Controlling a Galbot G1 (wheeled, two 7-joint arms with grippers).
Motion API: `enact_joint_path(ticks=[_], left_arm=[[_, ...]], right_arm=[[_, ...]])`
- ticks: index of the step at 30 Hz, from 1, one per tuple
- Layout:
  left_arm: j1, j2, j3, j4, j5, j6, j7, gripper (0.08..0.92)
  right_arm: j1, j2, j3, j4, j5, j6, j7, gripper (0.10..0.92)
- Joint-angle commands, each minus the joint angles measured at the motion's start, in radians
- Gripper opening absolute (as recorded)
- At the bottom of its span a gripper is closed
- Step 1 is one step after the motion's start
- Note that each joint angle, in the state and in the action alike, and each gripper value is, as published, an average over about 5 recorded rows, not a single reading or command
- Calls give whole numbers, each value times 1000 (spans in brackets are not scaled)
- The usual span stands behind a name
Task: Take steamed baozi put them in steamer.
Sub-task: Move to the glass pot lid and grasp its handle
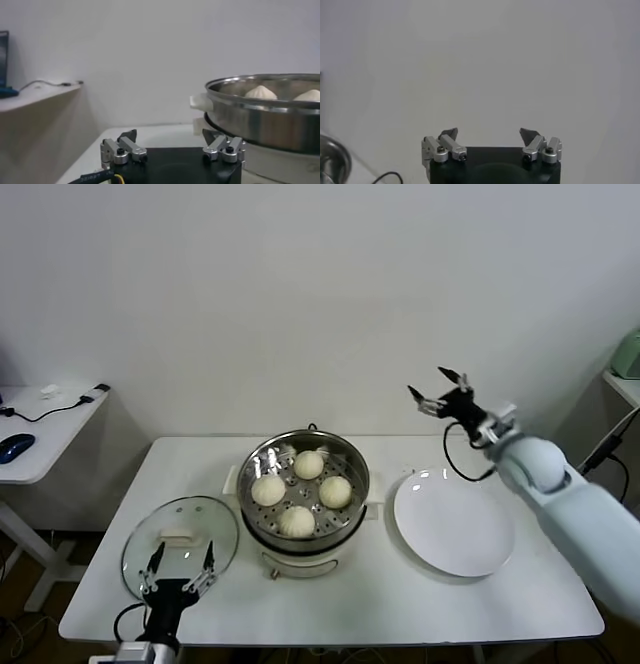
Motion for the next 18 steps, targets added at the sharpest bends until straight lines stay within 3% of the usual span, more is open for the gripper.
enact_joint_path(ticks=[1, 4, 13, 18], left_arm=[[-21, 28, -12, 20, 46, -76, -11, 823], [-29, 37, -20, 35, 118, -111, -31, 823], [-26, 68, -36, 75, 387, -162, -217, 823], [-73, 82, -96, 181, 725, -213, -325, 823]], right_arm=[[-701, 178, 595, 92, -153, 187, -15, 823], [-771, 264, 610, 96, -203, 248, -27, 823], [-860, 437, 584, 54, -235, 367, -25, 823], [-862, 491, 565, 51, -287, 355, -9, 823]])
